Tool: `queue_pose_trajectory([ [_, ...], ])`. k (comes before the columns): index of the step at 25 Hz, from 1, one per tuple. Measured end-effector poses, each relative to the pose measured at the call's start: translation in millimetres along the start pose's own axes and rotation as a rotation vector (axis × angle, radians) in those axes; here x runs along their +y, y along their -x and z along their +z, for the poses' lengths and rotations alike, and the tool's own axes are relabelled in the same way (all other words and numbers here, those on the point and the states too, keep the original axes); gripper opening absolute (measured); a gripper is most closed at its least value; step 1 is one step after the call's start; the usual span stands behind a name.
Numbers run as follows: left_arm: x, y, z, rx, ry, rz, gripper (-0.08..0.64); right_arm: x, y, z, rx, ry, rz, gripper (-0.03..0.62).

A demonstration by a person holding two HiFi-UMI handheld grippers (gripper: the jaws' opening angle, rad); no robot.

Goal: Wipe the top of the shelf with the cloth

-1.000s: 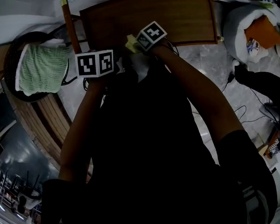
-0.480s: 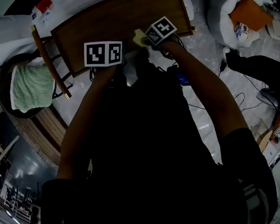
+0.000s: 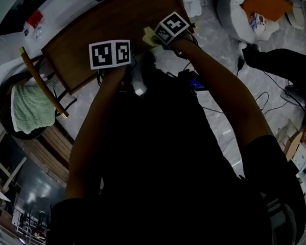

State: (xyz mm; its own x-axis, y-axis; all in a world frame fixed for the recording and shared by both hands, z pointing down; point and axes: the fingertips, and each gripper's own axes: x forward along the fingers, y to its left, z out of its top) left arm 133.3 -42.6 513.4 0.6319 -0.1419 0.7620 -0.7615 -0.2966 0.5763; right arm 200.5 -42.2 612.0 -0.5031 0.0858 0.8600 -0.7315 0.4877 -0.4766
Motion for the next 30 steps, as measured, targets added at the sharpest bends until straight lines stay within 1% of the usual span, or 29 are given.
queue_pose_trajectory([
  [5,-20,-17,2,0.003,-0.01,-0.013,0.011,-26,17,-12,-0.006,-0.015,-0.057,0.048],
  [10,-37,-30,2,0.008,-0.016,-0.033,0.011,-49,34,-19,-0.029,-0.039,-0.135,0.048],
  [13,-46,-35,1,0.004,-0.021,-0.04,0.011,-64,45,-24,-0.029,-0.038,-0.209,0.048],
  [17,-48,-35,-3,-0.005,-0.01,-0.033,0.011,-83,60,-31,-0.036,-0.064,-0.293,0.048],
  [19,-46,-31,-6,-0.014,-0.002,-0.028,0.011,-89,63,-33,-0.041,-0.078,-0.315,0.048],
  [22,-40,-20,-6,-0.035,0.009,-0.016,0.011,-98,70,-36,-0.07,-0.144,-0.323,0.048],
  [23,-37,-15,-7,-0.044,0.011,-0.013,0.011,-98,72,-36,-0.073,-0.147,-0.329,0.048],
  [24,-33,-9,-7,-0.054,0.013,-0.009,0.011,-96,73,-34,-0.08,-0.129,-0.332,0.048],
  [25,-30,-1,-6,-0.066,0.015,-0.007,0.011,-90,74,-26,-0.106,-0.099,-0.323,0.048],
  [26,-26,8,-5,-0.08,0.017,-0.006,0.009,-78,79,-10,-0.167,-0.069,-0.296,0.048],
  [27,-23,18,-3,-0.098,0.018,-0.007,0.011,-60,87,12,-0.259,-0.044,-0.25,0.048],
  [28,-21,29,-1,-0.119,0.019,-0.01,0.011,-37,100,37,-0.373,-0.018,-0.189,0.048],
  [30,-15,54,4,-0.171,0.024,-0.025,0.011,20,132,87,-0.596,0.073,-0.061,0.048],
])
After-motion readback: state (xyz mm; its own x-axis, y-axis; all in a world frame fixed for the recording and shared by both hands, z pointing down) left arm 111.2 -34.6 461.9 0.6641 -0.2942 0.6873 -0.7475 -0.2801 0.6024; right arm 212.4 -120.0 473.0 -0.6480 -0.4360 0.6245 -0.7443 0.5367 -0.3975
